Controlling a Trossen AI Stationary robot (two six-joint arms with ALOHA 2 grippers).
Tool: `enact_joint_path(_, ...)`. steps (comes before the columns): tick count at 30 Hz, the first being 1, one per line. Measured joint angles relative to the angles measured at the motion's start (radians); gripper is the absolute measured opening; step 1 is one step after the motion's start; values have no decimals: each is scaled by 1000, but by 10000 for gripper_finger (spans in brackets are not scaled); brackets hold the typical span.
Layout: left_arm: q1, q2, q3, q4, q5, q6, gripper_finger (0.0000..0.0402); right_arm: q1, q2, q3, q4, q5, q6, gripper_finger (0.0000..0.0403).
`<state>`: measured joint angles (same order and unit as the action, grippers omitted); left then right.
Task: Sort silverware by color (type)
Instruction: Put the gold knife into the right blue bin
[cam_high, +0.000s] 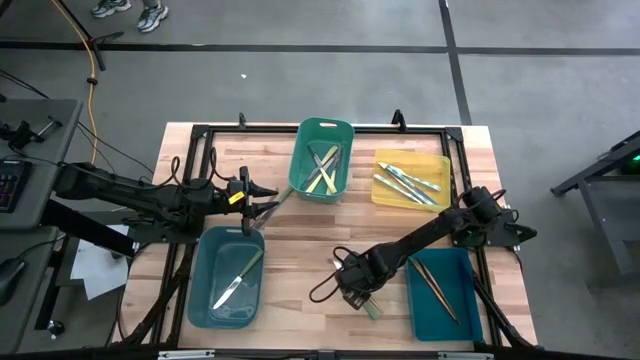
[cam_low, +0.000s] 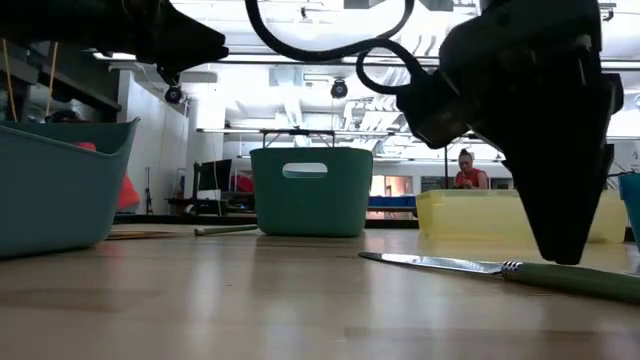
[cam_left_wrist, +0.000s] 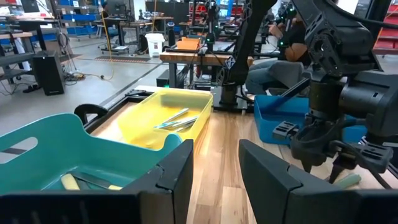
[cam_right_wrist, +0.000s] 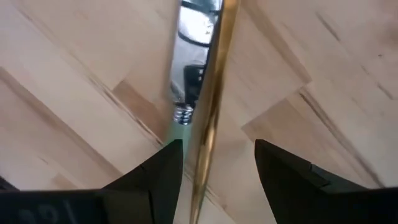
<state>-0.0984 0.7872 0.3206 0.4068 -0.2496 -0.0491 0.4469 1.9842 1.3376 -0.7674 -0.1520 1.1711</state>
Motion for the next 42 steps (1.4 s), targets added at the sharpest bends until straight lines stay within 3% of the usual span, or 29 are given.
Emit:
enact_joint_path(14, 0, 0, 0, -21, 0, -1, 120, -3, 55, 5, 2, -61, -19, 195)
enact_joint_path(20, 0, 0, 0, -21, 0, -1, 120, -5, 58, 5, -38, 5, -16, 186)
enact_joint_path(29, 0, 0, 0, -21, 0, -1, 120, -11, 59, 3, -88, 99, -25, 124)
enact_joint_path(42, 0, 0, 0, -21, 0, -1, 120, -14, 59, 1, -87, 118, -73, 102)
